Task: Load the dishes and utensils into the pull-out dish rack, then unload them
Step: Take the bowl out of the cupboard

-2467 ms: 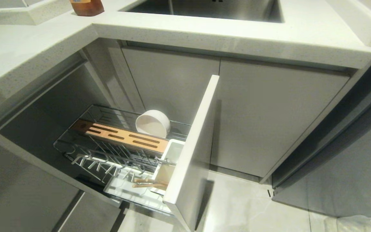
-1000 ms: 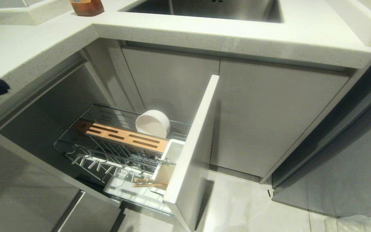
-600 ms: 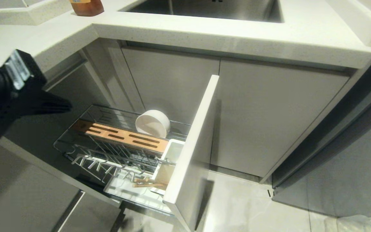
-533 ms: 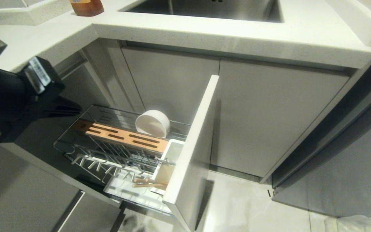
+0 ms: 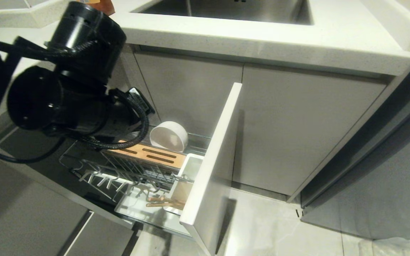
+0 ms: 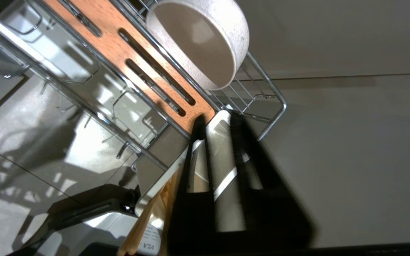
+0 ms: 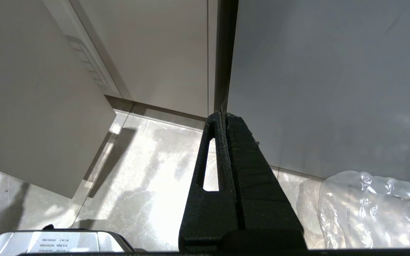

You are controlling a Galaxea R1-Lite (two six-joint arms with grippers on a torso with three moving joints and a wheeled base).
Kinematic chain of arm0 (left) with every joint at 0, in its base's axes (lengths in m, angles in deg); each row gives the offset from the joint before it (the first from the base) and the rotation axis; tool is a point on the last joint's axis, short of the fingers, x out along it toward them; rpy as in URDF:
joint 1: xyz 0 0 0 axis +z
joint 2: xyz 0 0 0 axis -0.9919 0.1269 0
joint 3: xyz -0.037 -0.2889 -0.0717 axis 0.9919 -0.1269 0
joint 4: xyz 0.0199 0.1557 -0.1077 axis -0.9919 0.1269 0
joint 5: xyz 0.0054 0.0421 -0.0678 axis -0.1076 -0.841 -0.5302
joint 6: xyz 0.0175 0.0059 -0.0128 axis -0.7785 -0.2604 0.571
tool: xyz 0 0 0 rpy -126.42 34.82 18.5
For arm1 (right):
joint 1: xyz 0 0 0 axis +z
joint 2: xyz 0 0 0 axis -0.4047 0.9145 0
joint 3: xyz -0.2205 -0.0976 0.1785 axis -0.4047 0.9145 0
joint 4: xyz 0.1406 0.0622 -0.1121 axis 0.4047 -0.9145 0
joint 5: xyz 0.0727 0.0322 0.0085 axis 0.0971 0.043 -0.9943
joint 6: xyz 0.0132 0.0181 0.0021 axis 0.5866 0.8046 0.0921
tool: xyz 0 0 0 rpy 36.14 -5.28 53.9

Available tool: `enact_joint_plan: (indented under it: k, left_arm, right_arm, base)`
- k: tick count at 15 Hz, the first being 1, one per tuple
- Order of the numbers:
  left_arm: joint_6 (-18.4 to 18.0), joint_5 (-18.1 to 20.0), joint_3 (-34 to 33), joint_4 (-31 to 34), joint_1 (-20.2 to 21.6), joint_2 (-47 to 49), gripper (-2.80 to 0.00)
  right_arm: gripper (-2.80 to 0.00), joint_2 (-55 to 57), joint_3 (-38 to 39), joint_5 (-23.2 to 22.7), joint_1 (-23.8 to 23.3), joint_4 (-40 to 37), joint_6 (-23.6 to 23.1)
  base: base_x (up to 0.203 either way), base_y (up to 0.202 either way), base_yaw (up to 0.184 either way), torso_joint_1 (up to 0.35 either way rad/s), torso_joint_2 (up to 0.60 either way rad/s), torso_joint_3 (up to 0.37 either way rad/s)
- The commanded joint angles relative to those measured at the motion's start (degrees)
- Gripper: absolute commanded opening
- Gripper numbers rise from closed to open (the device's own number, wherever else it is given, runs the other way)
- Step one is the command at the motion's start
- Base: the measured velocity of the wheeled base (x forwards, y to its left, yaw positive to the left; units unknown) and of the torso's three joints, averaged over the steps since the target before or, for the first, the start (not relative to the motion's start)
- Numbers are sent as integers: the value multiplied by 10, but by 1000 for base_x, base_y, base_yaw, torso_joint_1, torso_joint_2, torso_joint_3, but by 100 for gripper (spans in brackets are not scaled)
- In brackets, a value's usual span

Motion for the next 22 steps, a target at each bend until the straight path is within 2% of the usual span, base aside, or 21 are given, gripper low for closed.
enact_joint_plan:
  k: [1,4,11,13,15,17,22]
  left_arm:
    - [5,-3,-4,-12,-1,41,0]
    - [15,0,-30,-40,7,44,0]
    - [10,10,-32,-105,32,106,0]
    - [-7,13,-31,-138,43,124,0]
    - [-24,43,-32,-190,60,137,0]
    - [-35,70,-31,-210,69,148,0]
    - [-46,81,-9,-226,77,182,0]
  right_arm:
    - [-280,0,0,0,0,0,0]
    - [-280,0,0,0,0,0,0]
    - [-280,0,0,0,0,0,0]
    - [-280,0,0,0,0,0,0]
    - [-280,0,0,0,0,0,0]
    - [-280,0,0,0,0,0,0]
    - [-280,0,0,0,0,0,0]
  base:
    - [0,0,0,0,0,0]
    - [0,0,0,0,0,0]
    - [0,0,0,0,0,0]
    - [0,0,0,0,0,0]
    - [0,0,0,0,0,0]
    - [0,0,0,0,0,0]
    - [0,0,0,0,0,0]
